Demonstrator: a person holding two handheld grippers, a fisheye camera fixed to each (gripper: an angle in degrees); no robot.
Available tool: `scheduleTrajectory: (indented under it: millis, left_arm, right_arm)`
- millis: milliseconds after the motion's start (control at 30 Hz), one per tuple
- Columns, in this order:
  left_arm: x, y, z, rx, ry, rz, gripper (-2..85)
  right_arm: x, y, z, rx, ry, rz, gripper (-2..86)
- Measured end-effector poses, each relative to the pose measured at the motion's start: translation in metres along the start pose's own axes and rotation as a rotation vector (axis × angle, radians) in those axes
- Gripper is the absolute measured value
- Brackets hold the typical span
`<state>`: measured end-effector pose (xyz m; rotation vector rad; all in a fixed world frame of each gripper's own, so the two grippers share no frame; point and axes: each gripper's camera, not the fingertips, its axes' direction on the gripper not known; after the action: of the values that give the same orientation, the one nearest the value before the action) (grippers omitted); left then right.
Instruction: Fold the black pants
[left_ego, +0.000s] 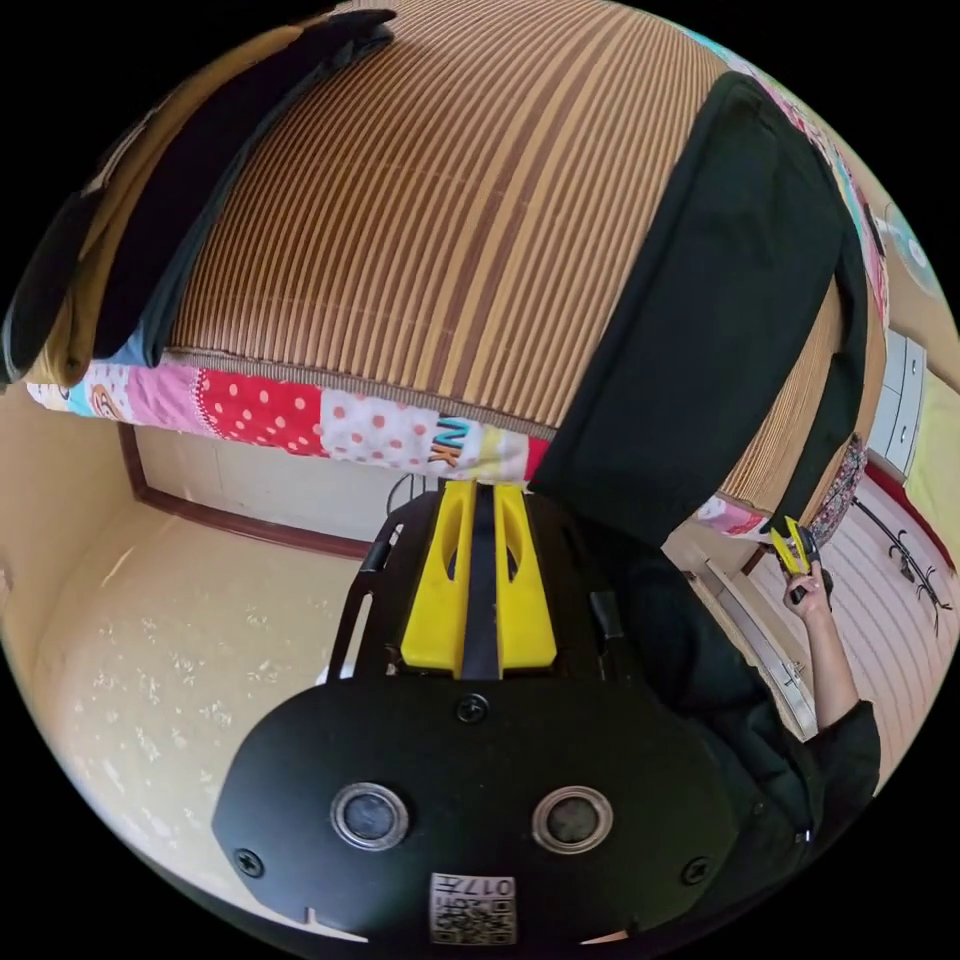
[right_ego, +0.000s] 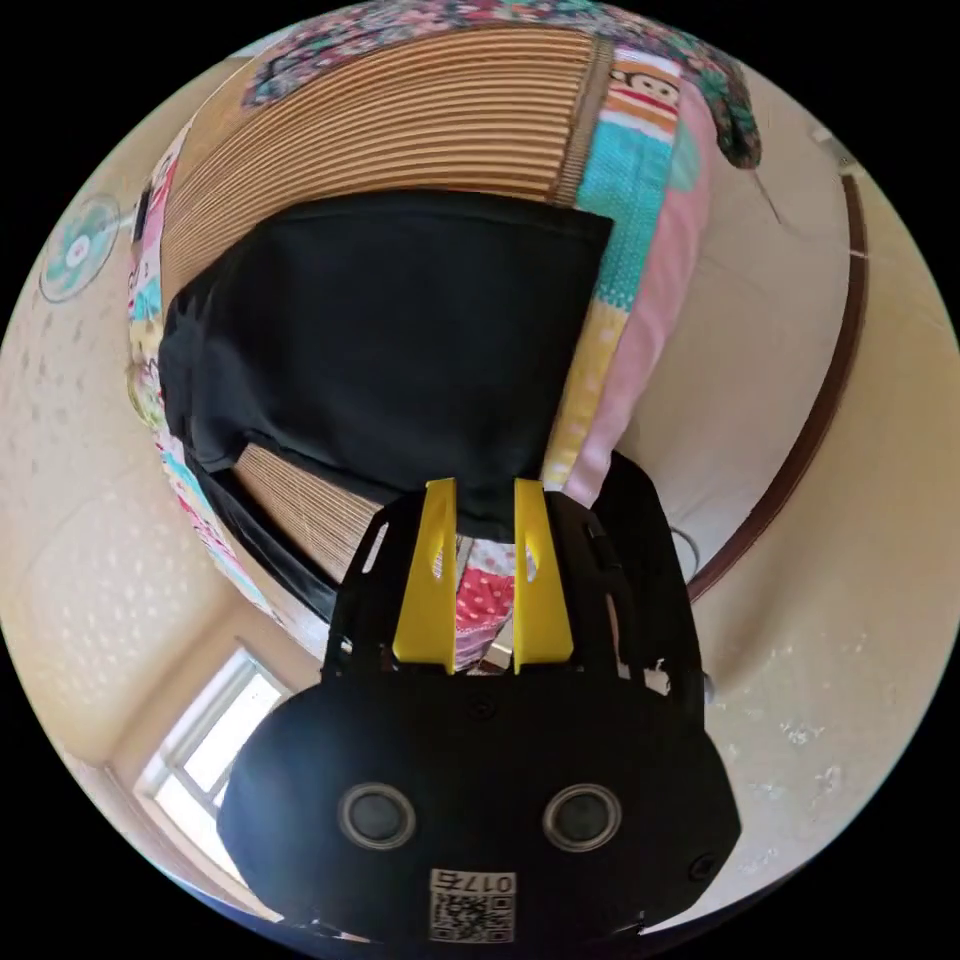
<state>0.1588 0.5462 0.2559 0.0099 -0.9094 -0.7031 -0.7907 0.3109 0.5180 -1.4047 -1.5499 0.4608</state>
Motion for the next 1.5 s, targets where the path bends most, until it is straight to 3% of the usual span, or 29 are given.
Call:
scheduleTrajectory:
  millis: [333,467,600,800,1000,1133,1333,1500]
  left_arm:
    - [0.145,0.026,0.014,0.085,-0.043,0.068,-0.3]
    - [0.182,0.036,0.024,0.079,-0.016,0.111,-0.4]
    - [0.211,0.049,0.033,0.092,0.015,0.213,-0.1]
    - [0.229,0.058,0.041,0.076,0.078,0.292,0.7]
    - [0.279,0.066,0.036,0.08,0.053,0.569,2.2]
    - [0.32,0.069,0.03,0.016,0.25,0.725,5.7]
    - [0.373,0.071,0.024,-0.059,0.404,0.761,13.3]
    - [0.381,0.067,0.03,-0.069,0.301,0.754,9.4]
  right_arm:
    - [0.05,0.031,0.005,-0.178,0.13,-0.328,1.7]
    - [0.053,0.038,-0.043,0.014,0.164,-0.465,4.6]
    - [0.049,0.01,-0.076,0.183,0.3,-0.454,11.4]
    - [0.05,-0.014,-0.066,0.091,0.409,-0.465,9.0]
    - [0.063,0.047,-0.103,0.128,0.271,-0.631,4.2]
    - [0.045,0.099,-0.122,0.112,0.247,-0.8,3.8]
    - [-0.01,0.172,-0.11,-0.016,0.205,-1.118,3.4]
    - [-0.05,0.207,-0.085,-0.187,0.088,-1.313,3.7]
